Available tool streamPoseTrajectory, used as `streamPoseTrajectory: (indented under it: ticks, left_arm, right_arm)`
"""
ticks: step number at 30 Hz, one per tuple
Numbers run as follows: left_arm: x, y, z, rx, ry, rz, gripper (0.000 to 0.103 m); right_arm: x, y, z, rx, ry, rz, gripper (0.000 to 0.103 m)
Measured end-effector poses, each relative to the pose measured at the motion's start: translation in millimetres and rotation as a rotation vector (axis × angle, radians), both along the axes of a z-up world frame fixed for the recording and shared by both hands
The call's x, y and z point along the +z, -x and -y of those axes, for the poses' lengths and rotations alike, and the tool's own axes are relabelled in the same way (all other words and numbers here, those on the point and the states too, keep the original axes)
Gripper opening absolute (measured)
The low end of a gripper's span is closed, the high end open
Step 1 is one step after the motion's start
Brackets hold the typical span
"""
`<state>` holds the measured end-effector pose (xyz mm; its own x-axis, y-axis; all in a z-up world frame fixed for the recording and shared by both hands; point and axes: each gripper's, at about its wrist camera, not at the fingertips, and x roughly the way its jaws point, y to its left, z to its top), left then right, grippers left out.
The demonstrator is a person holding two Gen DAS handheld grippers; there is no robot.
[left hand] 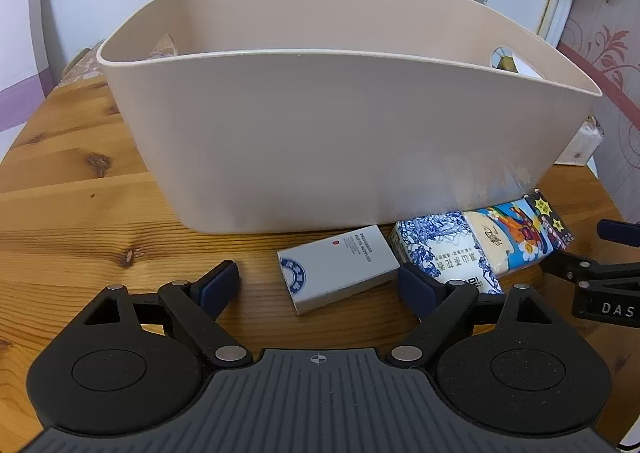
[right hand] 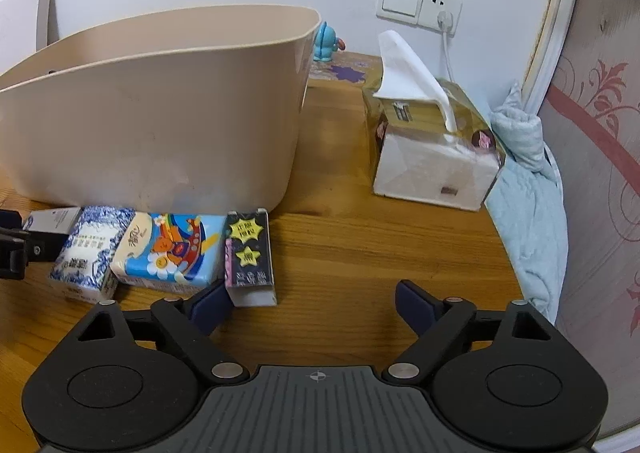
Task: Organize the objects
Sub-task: 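Grasp the white box with the left gripper while the right grasps the black star box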
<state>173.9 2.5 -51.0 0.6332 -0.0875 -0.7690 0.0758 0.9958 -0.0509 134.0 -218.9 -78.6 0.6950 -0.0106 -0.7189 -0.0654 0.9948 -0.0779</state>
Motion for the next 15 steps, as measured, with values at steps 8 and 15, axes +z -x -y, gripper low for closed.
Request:
streamPoseTrajectory:
  ticks: [8,15]
  left_arm:
    - [1.2,0.2,-1.3,0.008,0.021,0.006,0.089]
    - [0.6,2.4,8.1,-0.046,-0.065,0.027,0.075]
  right_arm:
    - [-0.5,-6.2,-2.6,0.012,-0.001,0.003,0.085]
    - [-1.0,-9.1,-2.0,0.025,-0.054,-0.004,0.072]
